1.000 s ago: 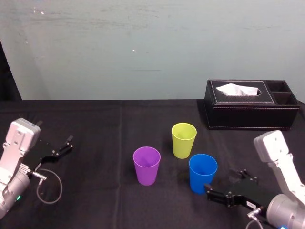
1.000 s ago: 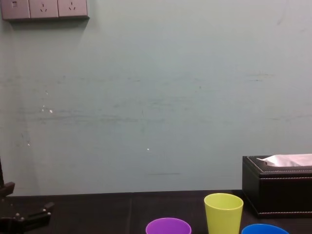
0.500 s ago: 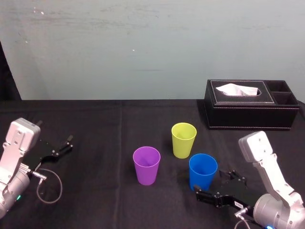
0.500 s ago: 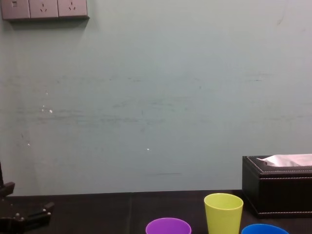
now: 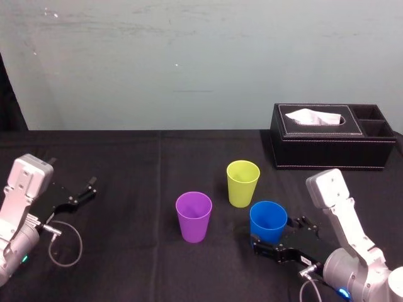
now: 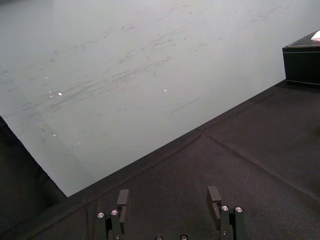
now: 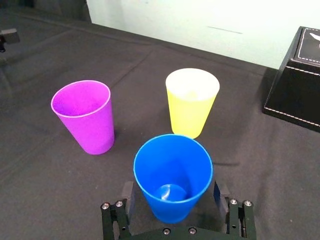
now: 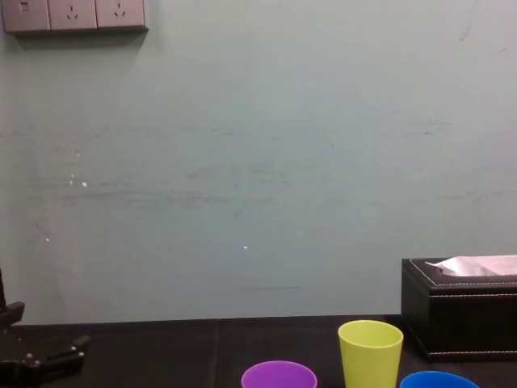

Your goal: Stack the three plastic cups sequentially using one hand.

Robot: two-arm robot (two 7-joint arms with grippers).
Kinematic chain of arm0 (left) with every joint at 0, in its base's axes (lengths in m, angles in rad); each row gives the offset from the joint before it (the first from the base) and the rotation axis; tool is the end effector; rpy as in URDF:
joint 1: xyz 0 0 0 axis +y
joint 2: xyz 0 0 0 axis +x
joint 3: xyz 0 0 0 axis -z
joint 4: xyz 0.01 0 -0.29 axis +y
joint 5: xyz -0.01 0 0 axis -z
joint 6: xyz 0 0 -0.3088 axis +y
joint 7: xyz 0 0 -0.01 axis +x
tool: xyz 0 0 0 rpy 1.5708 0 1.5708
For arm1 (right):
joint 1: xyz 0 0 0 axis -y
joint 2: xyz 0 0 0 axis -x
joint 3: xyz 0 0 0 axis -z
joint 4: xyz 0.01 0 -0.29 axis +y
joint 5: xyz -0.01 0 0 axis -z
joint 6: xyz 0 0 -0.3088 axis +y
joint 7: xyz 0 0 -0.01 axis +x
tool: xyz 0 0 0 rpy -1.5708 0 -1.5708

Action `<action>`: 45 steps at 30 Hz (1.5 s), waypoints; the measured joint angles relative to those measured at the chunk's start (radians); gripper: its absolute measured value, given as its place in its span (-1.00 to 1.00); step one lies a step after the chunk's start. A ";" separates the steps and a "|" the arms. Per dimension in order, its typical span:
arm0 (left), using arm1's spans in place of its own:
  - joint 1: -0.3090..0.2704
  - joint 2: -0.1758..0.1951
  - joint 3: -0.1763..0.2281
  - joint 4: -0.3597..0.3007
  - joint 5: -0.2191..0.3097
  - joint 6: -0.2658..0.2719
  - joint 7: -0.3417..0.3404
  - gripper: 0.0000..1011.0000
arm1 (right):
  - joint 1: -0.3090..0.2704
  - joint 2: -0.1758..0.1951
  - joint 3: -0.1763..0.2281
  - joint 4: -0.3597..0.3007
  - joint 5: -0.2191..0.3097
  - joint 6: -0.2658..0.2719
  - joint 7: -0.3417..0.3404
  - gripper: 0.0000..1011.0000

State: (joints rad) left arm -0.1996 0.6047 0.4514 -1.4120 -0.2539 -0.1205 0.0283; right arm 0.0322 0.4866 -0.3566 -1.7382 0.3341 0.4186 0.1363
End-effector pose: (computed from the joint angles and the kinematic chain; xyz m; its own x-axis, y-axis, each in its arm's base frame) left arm 0.3581 0.0827 -0.3022 0.2922 0.8803 0.3738 -0.9553 0.2873 0.0702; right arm 0.3135 -0.0156 -0.2654 0.4917 -0.8673 0.0775 0.8113 0.4240 -0.4025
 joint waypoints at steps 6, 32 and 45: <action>0.000 0.000 0.000 0.000 0.000 0.000 0.000 0.98 | 0.008 -0.023 0.000 0.025 -0.019 -0.019 0.005 0.99; 0.000 0.000 0.000 0.000 0.000 0.000 0.000 0.98 | 0.013 -0.094 0.028 0.087 -0.081 -0.065 0.021 0.99; 0.000 0.000 0.000 0.000 0.000 0.000 0.000 0.98 | 0.019 -0.119 0.043 0.110 -0.093 -0.072 0.062 0.99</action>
State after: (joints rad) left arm -0.1996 0.6047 0.4514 -1.4120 -0.2539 -0.1205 0.0283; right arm 0.0509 0.3675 -0.3139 -1.6278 0.2408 0.3465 0.1978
